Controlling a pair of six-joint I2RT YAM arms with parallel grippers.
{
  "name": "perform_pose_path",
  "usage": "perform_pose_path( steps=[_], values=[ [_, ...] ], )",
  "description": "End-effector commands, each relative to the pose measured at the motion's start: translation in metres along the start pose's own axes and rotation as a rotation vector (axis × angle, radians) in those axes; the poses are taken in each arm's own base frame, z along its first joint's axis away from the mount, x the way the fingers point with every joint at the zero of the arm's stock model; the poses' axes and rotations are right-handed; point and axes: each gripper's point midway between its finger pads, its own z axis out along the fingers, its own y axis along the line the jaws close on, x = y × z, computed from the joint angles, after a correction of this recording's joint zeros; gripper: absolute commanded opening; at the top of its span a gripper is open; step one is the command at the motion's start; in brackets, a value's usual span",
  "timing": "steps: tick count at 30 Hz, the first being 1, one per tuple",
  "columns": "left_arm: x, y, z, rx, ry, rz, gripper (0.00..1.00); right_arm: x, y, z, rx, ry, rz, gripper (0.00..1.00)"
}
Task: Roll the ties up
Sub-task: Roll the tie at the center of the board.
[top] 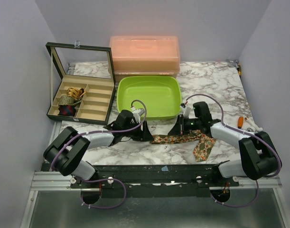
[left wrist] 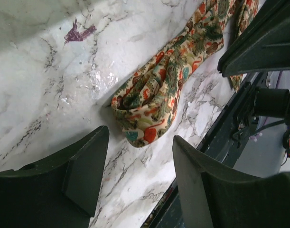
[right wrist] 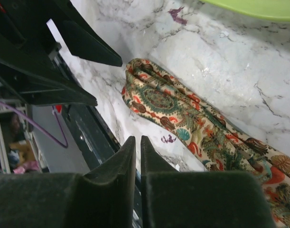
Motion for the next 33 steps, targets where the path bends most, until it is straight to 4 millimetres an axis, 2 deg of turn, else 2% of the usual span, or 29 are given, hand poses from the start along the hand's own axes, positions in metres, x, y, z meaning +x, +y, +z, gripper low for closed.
perform_pose_path(
  steps=[1, 8, 12, 16, 21, 28, 33],
  values=[
    [-0.018, -0.005, 0.011, 0.011, -0.030, -0.057, 0.58, -0.007, -0.011, 0.012, 0.027, -0.060, 0.075, 0.05],
    [-0.016, 0.001, 0.020, -0.001, -0.009, -0.077, 0.57, 0.008, -0.027, 0.019, 0.075, -0.028, 0.080, 0.01],
    [-0.018, -0.002, 0.022, 0.018, -0.010, -0.071, 0.49, 0.015, -0.038, 0.021, 0.113, 0.001, 0.085, 0.01],
    [-0.028, -0.029, 0.018, 0.133, -0.032, -0.020, 0.37, 0.028, -0.057, 0.026, 0.166, 0.042, 0.101, 0.01],
    [-0.038, -0.061, 0.011, 0.237, -0.048, 0.025, 0.20, 0.032, -0.071, 0.034, 0.204, 0.085, 0.125, 0.01],
    [-0.044, -0.078, 0.021, 0.274, -0.036, 0.033, 0.02, 0.026, -0.064, 0.039, 0.180, 0.080, 0.141, 0.01],
    [-0.049, -0.073, 0.029, 0.243, -0.030, 0.014, 0.00, 0.015, -0.045, 0.029, 0.153, 0.052, 0.112, 0.05]
  ],
)
